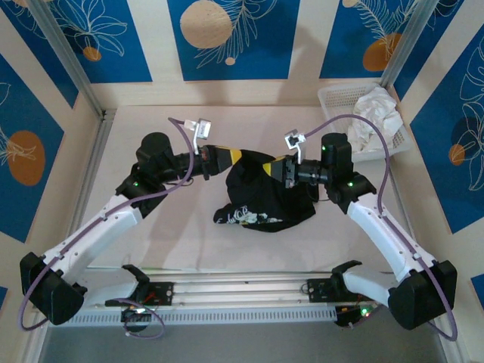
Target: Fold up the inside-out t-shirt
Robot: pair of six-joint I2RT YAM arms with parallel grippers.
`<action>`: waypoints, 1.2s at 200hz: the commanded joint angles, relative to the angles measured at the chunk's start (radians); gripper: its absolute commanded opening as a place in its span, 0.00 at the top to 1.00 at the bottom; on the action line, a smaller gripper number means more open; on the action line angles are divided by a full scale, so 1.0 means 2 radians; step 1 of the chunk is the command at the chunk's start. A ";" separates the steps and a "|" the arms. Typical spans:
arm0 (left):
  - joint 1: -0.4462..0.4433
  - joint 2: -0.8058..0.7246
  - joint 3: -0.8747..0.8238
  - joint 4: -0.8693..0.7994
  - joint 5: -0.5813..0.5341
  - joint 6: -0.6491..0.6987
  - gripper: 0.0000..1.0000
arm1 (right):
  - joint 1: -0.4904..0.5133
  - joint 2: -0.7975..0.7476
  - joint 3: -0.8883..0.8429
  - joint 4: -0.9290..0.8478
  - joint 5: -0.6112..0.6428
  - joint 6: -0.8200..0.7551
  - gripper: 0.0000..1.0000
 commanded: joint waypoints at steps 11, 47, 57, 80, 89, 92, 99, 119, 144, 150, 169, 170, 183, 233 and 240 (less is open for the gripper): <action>0.010 -0.013 0.016 -0.090 -0.113 0.057 1.00 | -0.007 -0.023 -0.027 0.105 -0.147 0.030 1.00; 0.014 -0.008 0.026 -0.153 -0.174 0.098 1.00 | -0.004 -0.028 -0.040 0.162 -0.173 0.059 1.00; 0.014 -0.004 0.027 -0.167 -0.180 0.107 1.00 | -0.002 -0.025 -0.039 0.161 -0.169 0.058 1.00; 0.012 0.004 0.027 -0.190 -0.175 0.123 0.92 | 0.003 -0.019 -0.039 0.161 -0.156 0.059 1.00; 0.010 0.007 0.028 -0.199 -0.166 0.129 0.87 | 0.005 -0.017 -0.038 0.161 -0.150 0.059 1.00; 0.009 0.008 0.027 -0.201 -0.163 0.130 0.85 | 0.005 -0.016 -0.038 0.161 -0.146 0.060 1.00; 0.007 0.009 0.027 -0.206 -0.157 0.135 0.81 | 0.005 -0.015 -0.038 0.161 -0.141 0.062 1.00; -0.008 0.003 0.022 -0.220 -0.158 0.149 0.69 | 0.005 -0.013 -0.037 0.159 -0.129 0.064 1.00; -0.026 -0.003 0.015 -0.223 -0.154 0.153 0.58 | 0.005 -0.008 -0.035 0.159 -0.122 0.065 1.00; -0.031 -0.003 0.015 -0.223 -0.153 0.156 0.55 | 0.005 -0.007 -0.036 0.158 -0.121 0.065 1.00; -0.047 0.000 0.019 -0.228 -0.166 0.168 0.49 | 0.006 -0.004 -0.034 0.157 -0.119 0.065 1.00; -0.048 0.000 0.019 -0.228 -0.168 0.168 0.49 | 0.006 -0.004 -0.034 0.157 -0.119 0.065 1.00; -0.054 0.010 0.026 -0.237 -0.183 0.177 0.48 | 0.006 -0.003 -0.035 0.158 -0.118 0.066 1.00; -0.059 0.054 0.064 -0.265 -0.198 0.187 0.84 | 0.007 -0.011 -0.035 0.134 -0.102 0.047 1.00; -0.058 0.049 0.065 -0.265 -0.201 0.189 0.88 | 0.008 -0.014 -0.034 0.123 -0.092 0.038 1.00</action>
